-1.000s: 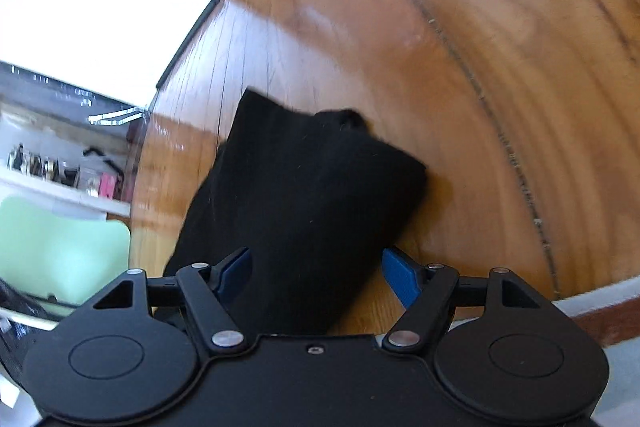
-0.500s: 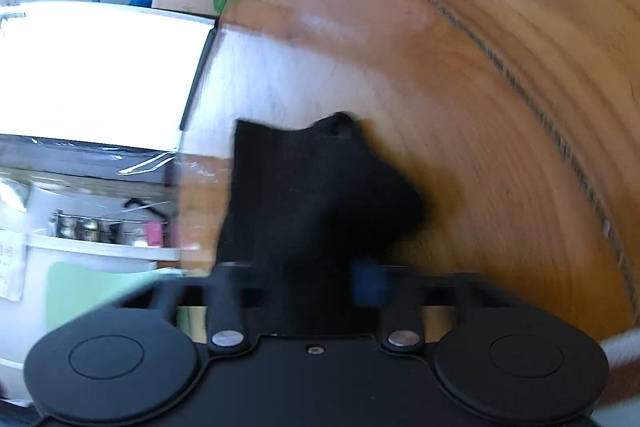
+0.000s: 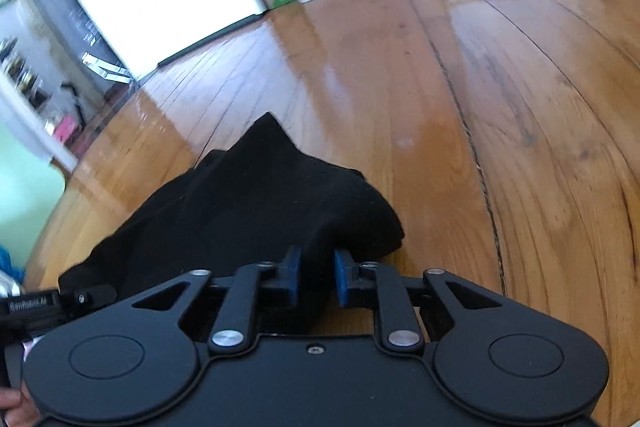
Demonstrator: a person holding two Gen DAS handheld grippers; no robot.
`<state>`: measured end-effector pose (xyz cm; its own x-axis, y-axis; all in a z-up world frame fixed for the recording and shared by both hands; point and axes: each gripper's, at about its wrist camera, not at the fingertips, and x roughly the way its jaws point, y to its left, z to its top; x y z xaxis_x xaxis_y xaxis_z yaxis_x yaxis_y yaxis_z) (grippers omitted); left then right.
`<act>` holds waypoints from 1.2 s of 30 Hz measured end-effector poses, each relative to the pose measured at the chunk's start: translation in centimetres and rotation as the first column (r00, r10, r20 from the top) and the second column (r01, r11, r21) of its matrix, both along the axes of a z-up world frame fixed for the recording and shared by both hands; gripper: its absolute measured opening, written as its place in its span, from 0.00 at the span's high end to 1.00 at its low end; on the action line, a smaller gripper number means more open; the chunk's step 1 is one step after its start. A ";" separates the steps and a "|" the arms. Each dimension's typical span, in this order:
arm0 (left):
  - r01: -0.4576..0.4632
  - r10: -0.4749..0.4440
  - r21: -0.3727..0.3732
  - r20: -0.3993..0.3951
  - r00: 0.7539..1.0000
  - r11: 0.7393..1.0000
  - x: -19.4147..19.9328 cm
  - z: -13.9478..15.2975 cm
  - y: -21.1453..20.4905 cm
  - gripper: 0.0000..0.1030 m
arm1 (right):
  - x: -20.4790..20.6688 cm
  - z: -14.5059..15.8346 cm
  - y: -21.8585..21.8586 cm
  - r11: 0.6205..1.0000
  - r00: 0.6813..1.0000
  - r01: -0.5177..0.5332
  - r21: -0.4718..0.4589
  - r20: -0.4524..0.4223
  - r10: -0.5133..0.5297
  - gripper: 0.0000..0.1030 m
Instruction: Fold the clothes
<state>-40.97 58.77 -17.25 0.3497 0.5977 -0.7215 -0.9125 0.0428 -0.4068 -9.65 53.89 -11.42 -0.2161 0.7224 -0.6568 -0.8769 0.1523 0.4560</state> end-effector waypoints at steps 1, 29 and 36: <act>-0.004 0.004 -0.009 0.004 1.000 1.000 -0.1 -0.1 0.0 0.69 | 0.3 -0.3 0.0 1.000 1.000 0.020 -0.013 -0.023 -0.020 0.49; 0.072 -0.086 0.058 0.281 0.956 0.996 -2.3 -0.4 0.5 0.81 | -4.7 0.3 3.7 0.972 0.973 -0.182 0.151 0.168 0.156 0.68; 0.063 -0.054 -0.017 0.318 0.947 0.998 -1.9 -1.6 1.5 0.77 | -0.9 -3.4 5.4 0.999 0.981 -0.051 0.001 -0.187 0.051 0.36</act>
<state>-42.92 60.32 -18.86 0.5968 0.5509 -0.5833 -0.7325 0.0775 -0.6763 -10.53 59.24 -14.85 -0.3720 0.7046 -0.6042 -0.7828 0.1118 0.6122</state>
